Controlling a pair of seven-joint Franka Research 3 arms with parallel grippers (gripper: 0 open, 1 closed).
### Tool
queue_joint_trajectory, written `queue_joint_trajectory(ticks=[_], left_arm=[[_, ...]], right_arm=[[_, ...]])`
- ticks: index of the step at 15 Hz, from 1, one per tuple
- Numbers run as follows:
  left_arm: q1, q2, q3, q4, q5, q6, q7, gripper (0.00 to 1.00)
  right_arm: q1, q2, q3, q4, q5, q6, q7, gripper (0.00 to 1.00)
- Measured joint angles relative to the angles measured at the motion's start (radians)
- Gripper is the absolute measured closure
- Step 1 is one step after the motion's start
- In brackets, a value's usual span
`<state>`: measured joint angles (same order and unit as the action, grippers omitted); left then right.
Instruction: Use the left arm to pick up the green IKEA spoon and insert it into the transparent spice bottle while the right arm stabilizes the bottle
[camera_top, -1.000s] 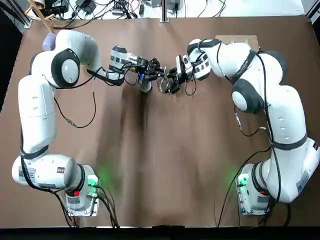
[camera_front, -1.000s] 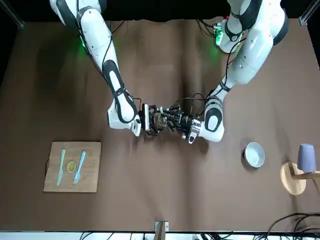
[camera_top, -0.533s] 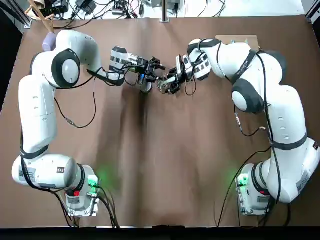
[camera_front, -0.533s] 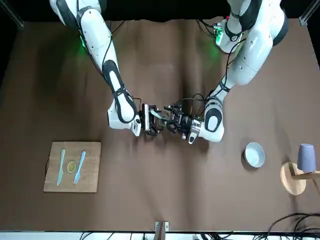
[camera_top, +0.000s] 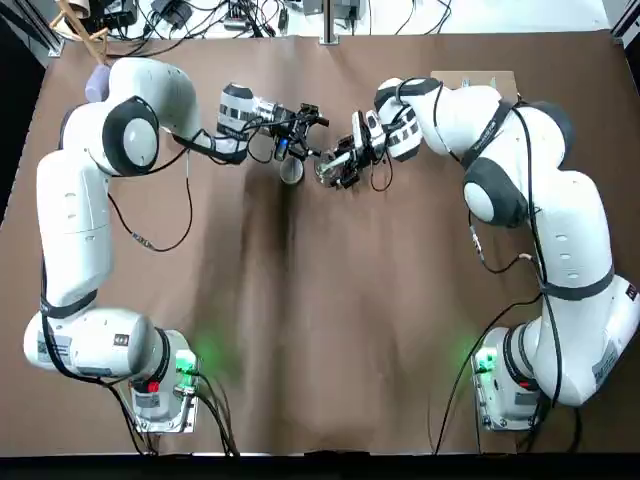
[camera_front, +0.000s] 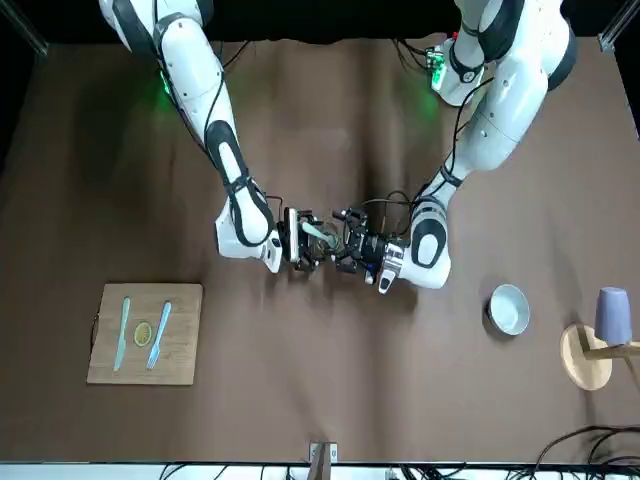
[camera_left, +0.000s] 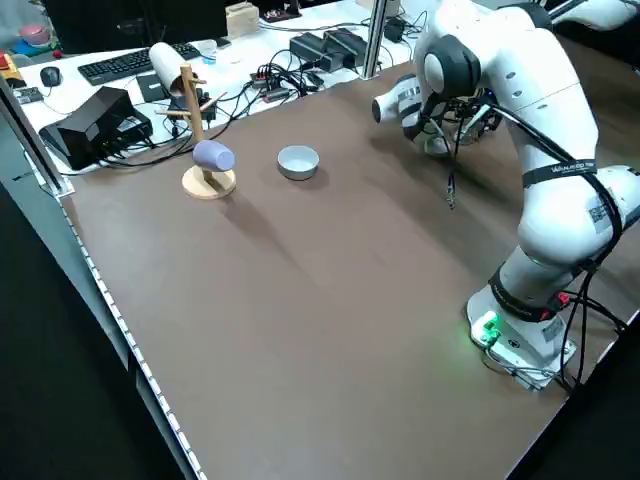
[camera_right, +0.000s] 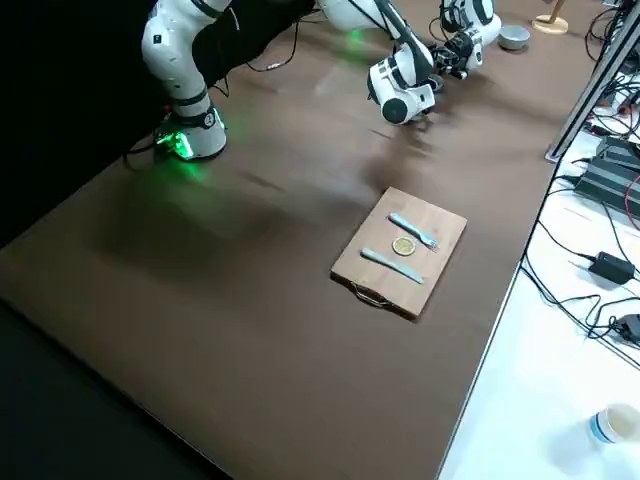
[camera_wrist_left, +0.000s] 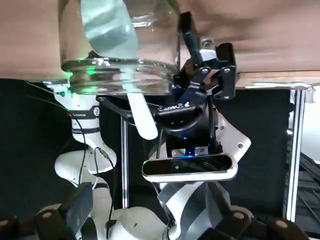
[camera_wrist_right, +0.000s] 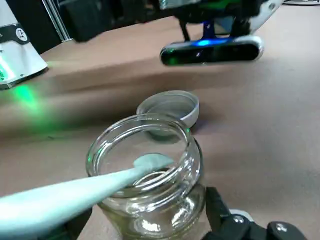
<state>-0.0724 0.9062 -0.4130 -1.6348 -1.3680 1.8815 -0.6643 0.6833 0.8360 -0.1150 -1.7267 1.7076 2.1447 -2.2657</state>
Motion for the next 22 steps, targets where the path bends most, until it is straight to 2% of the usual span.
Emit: queue_joint_trajectory(ticks=[3, 6, 11, 14, 15, 18, 22], left_arm=[[0.023, -0.029, -0.001, 0.050, 0.123, -0.001, -0.107, 0.00], [0.058, -0.083, -0.003, 0.093, 0.267, -0.023, -0.188, 0.00], [0.109, -0.221, -0.003, 0.134, 0.514, -0.127, -0.207, 0.00], [0.133, -0.307, -0.003, 0.135, 0.702, -0.162, -0.210, 0.00], [0.150, -0.353, -0.003, 0.135, 0.821, -0.190, -0.210, 0.00], [0.162, -0.416, -0.002, 0.135, 1.024, -0.235, -0.202, 0.00], [0.164, -0.497, -0.002, 0.119, 1.263, -0.263, -0.178, 0.00]], right_arm=[[-0.003, 0.000, -0.002, 0.000, -0.002, -0.001, 0.000, 0.00], [-0.032, 0.000, -0.007, 0.000, -0.032, -0.050, 0.000, 0.00], [-0.094, 0.000, -0.009, 0.000, -0.117, -0.090, 0.000, 0.00], [-0.145, 0.000, -0.014, 0.003, -0.203, -0.155, 0.001, 0.00], [-0.190, -0.004, -0.017, 0.009, -0.250, -0.212, 0.021, 0.00], [-0.214, -0.048, -0.043, 0.023, -0.336, -0.259, 0.148, 0.00], [-0.215, -0.165, -0.099, 0.050, -0.521, -0.277, 0.439, 0.00]])
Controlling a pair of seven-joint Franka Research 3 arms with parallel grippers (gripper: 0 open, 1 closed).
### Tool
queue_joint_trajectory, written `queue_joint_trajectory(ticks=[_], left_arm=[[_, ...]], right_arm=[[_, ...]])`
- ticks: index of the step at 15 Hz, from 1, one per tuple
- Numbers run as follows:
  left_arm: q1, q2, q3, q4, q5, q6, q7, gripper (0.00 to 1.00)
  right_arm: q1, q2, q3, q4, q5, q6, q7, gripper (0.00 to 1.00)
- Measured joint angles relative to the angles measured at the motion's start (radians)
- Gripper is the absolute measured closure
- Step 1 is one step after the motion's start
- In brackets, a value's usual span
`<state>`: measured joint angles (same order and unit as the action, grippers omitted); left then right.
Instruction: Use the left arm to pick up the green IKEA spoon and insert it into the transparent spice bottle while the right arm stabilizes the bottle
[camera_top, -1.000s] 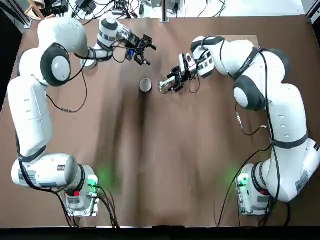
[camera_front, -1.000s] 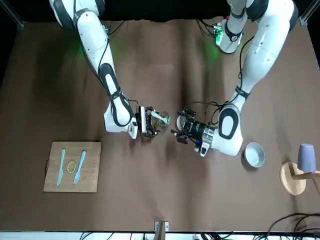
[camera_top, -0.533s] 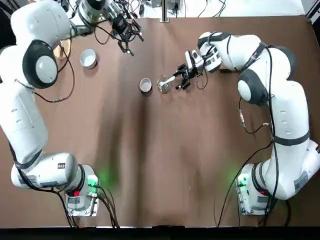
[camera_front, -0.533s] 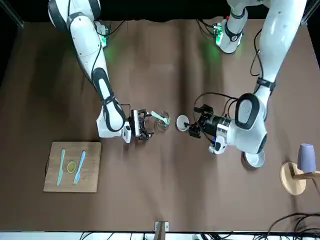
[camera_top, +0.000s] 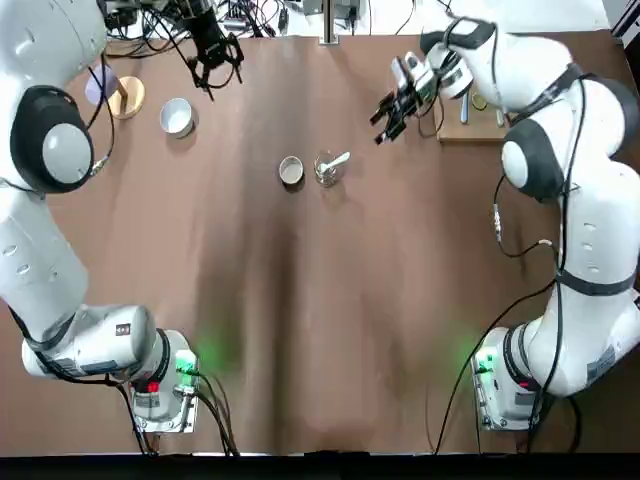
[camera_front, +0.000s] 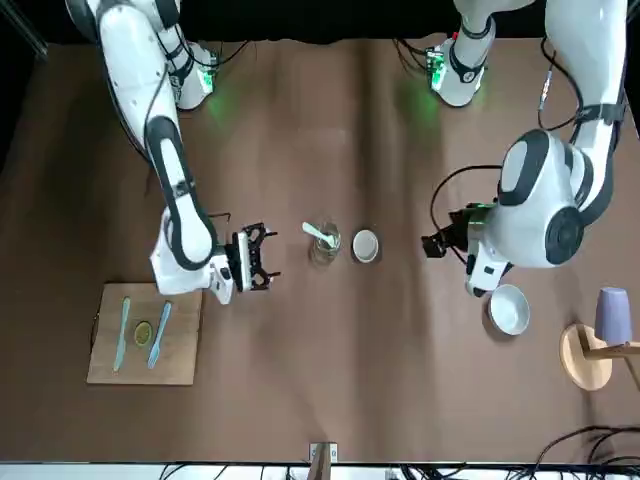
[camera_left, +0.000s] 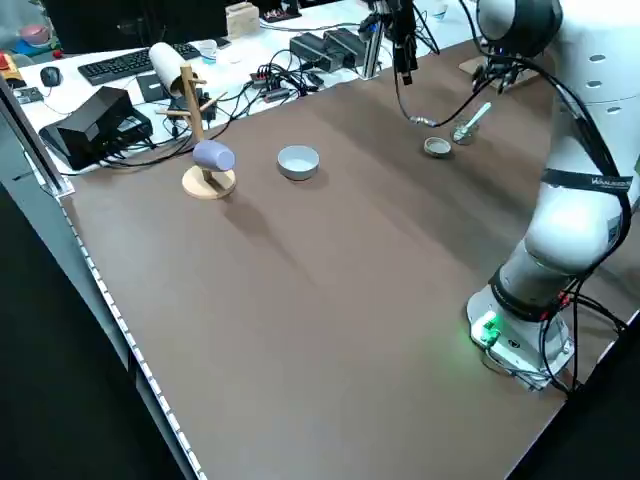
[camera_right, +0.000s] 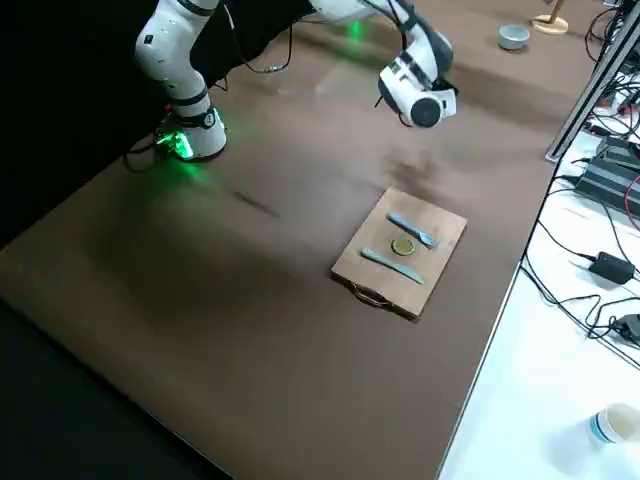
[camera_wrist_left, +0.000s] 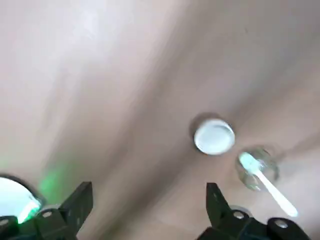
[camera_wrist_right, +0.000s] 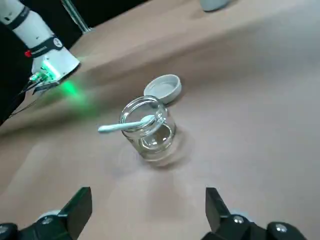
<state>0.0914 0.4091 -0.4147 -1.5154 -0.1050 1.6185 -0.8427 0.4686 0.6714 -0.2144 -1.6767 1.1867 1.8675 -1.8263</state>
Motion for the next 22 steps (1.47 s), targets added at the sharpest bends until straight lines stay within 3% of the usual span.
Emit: queue_joint_trajectory(ticks=[3, 6, 12, 14, 18, 22], left_arm=[[0.003, -0.040, 0.000, -0.005, 0.147, -0.040, 0.041, 0.00], [0.004, -0.073, -0.001, 0.004, 0.250, -0.050, 0.121, 0.00], [0.028, -0.158, 0.002, 0.037, 0.321, -0.053, 0.393, 0.00], [0.047, -0.203, 0.002, 0.050, 0.321, -0.076, 0.529, 0.00], [0.048, -0.230, 0.001, 0.050, 0.321, -0.134, 0.653, 0.00], [0.046, -0.245, -0.006, 0.064, 0.315, -0.173, 0.702, 0.00]], right_arm=[[0.000, -0.078, -0.062, 0.006, -0.080, -0.030, 0.136, 0.00], [-0.002, -0.105, -0.160, 0.045, -0.117, -0.090, 0.269, 0.00], [-0.020, -0.107, -0.318, 0.156, -0.172, -0.114, 0.474, 0.00], [-0.032, -0.118, -0.375, 0.220, -0.264, -0.170, 0.582, 0.00], [-0.060, -0.140, -0.430, 0.364, -0.398, -0.309, 0.830, 0.00], [-0.061, -0.150, -0.457, 0.457, -0.456, -0.420, 1.089, 0.00]])
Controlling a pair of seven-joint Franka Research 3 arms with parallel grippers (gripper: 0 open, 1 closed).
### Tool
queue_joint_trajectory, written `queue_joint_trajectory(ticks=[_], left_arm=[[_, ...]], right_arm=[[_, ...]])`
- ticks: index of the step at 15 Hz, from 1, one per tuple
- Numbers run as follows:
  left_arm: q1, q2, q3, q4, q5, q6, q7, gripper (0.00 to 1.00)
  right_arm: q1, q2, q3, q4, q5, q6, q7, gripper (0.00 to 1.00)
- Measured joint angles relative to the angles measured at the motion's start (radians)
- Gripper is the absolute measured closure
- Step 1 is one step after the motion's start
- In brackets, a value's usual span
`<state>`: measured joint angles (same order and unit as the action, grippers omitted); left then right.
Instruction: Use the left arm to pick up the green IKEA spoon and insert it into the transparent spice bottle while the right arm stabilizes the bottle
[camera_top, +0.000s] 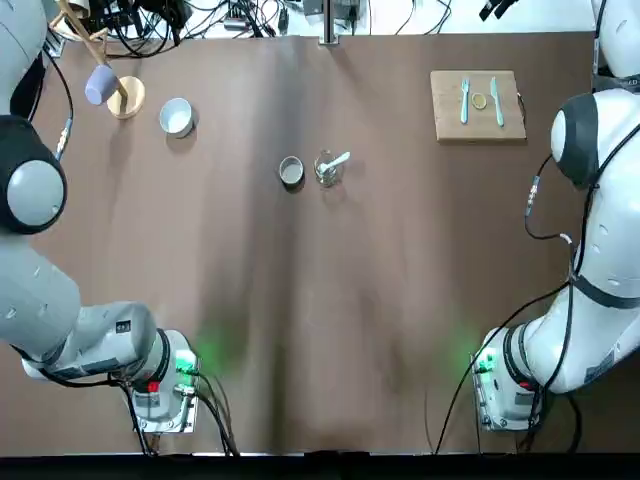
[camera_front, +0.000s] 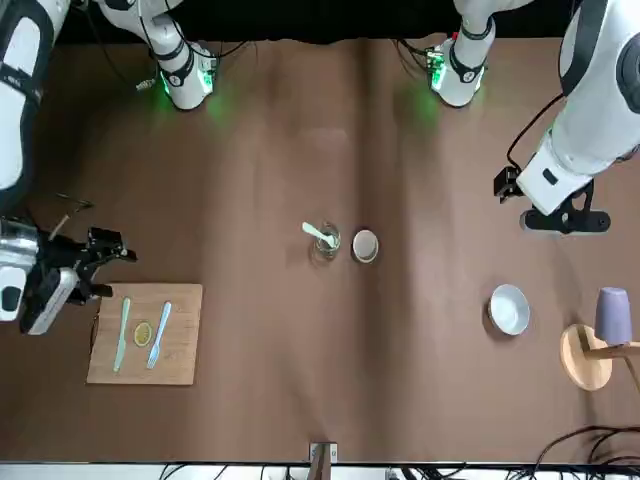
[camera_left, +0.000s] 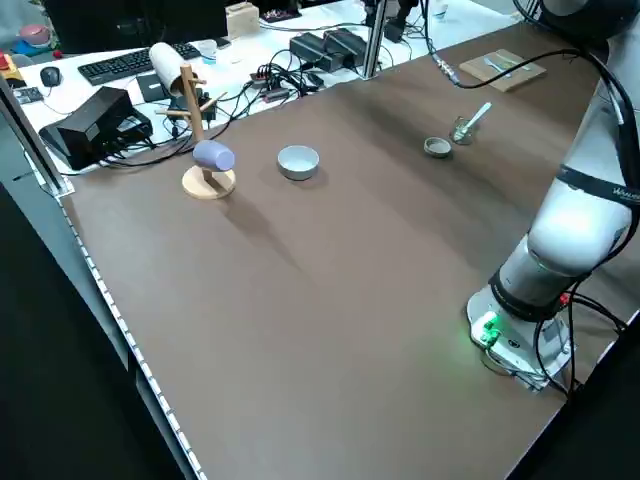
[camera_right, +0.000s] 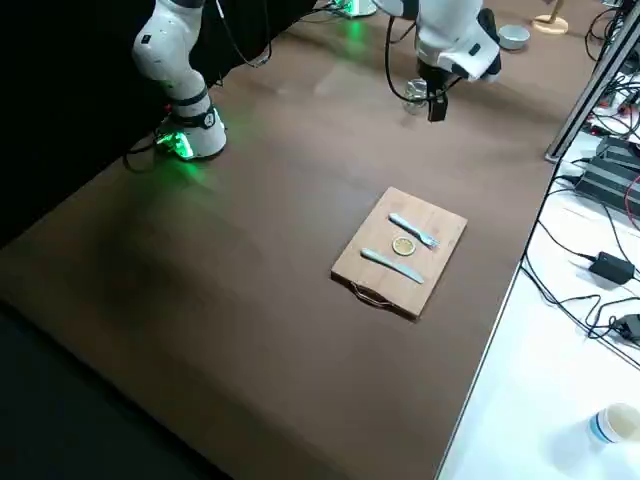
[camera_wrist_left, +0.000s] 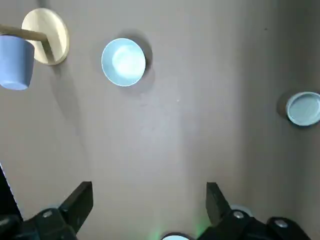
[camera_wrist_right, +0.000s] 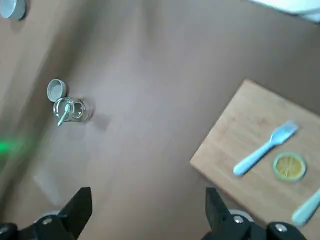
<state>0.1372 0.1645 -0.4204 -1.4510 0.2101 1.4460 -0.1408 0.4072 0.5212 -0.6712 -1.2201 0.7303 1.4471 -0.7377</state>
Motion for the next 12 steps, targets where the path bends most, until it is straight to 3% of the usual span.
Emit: queue_joint_trajectory(ticks=[3, 5, 6, 8, 11, 12], left_arm=[[-0.001, -0.019, -0.002, 0.004, -0.070, -0.005, 0.013, 0.00], [0.010, -0.043, 0.000, 0.010, -0.112, 0.009, 0.015, 0.00], [0.023, -0.059, 0.001, 0.010, -0.124, 0.020, 0.018, 0.00], [0.047, -0.082, 0.005, 0.010, -0.133, 0.029, 0.037, 0.00], [0.053, -0.082, 0.008, 0.007, -0.134, 0.058, 0.049, 0.00], [0.053, -0.077, 0.008, 0.004, -0.134, 0.066, 0.049, 0.00]], right_arm=[[0.001, -0.022, -0.001, 0.048, -0.044, -0.053, 0.222, 0.00], [-0.013, -0.050, 0.045, 0.076, -0.090, -0.062, 0.392, 0.00], [-0.044, -0.064, 0.112, 0.095, -0.134, -0.073, 0.465, 0.00], [-0.163, -0.093, 0.319, 0.124, -0.258, -0.092, 0.612, 0.00], [-0.338, -0.143, 0.632, 0.137, -0.525, -0.104, 0.777, 0.00], [-0.369, -0.155, 0.686, 0.137, -0.567, -0.108, 0.806, 0.00]])
